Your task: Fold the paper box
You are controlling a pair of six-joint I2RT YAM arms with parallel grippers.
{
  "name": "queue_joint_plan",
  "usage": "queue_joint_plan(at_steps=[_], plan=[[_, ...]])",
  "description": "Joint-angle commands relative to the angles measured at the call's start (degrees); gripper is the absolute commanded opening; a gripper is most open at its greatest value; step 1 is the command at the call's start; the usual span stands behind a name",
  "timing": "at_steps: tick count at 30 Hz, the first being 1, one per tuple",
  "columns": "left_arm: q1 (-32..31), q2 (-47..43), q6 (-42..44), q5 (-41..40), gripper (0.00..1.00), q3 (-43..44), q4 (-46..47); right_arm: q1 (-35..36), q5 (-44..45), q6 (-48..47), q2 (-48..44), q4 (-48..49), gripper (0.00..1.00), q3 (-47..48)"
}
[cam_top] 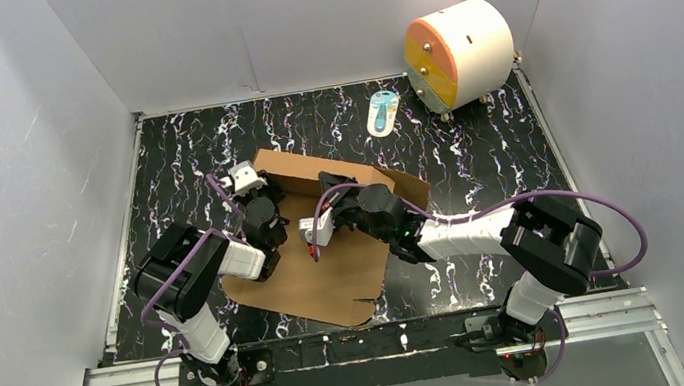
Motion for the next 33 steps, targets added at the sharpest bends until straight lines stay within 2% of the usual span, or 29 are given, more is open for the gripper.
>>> queue_joint_plan(at_steps=[1, 5, 9, 12, 19, 25, 27, 33], plan=[[2.5, -1.4, 5.1, -16.3, 0.36, 1.1, 1.0, 0.8, -0.8, 2.7, -1.2, -1.4, 0.00, -0.6], [2.4, -2.4, 5.1, -16.8, 0.42, -0.6, 0.9, 0.8, -1.1, 2.9, -1.4, -1.4, 0.00, -0.5], [2.2, -7.1, 2.6, -7.0, 0.51, -4.5, 0.1, 0.8, -1.1, 2.5, -1.1, -1.1, 0.00, -0.3], [2.1, -13.6, -0.3, 0.1, 0.55, -6.8, -5.1, 0.8, -1.0, 2.3, -1.0, -0.9, 0.00, 0.0], [2.1, -31.2, -6.5, 11.1, 0.58, -8.5, -27.9, 0.6, -1.1, 1.5, -0.7, -0.7, 0.00, 0.4], [2.2, -45.5, -18.1, 13.9, 0.62, -7.8, -51.8, 0.2, -1.8, 0.0, -0.9, -0.8, 0.00, 1.1], [2.4, -50.1, -21.9, 14.3, 0.66, -6.7, -59.2, 0.0, -2.2, -0.7, -0.7, -1.3, 0.00, 1.5], [2.7, -55.3, -24.8, 16.8, 0.77, 1.9, -77.8, -0.7, -2.8, -2.1, 0.3, -1.6, 0.00, 3.1]])
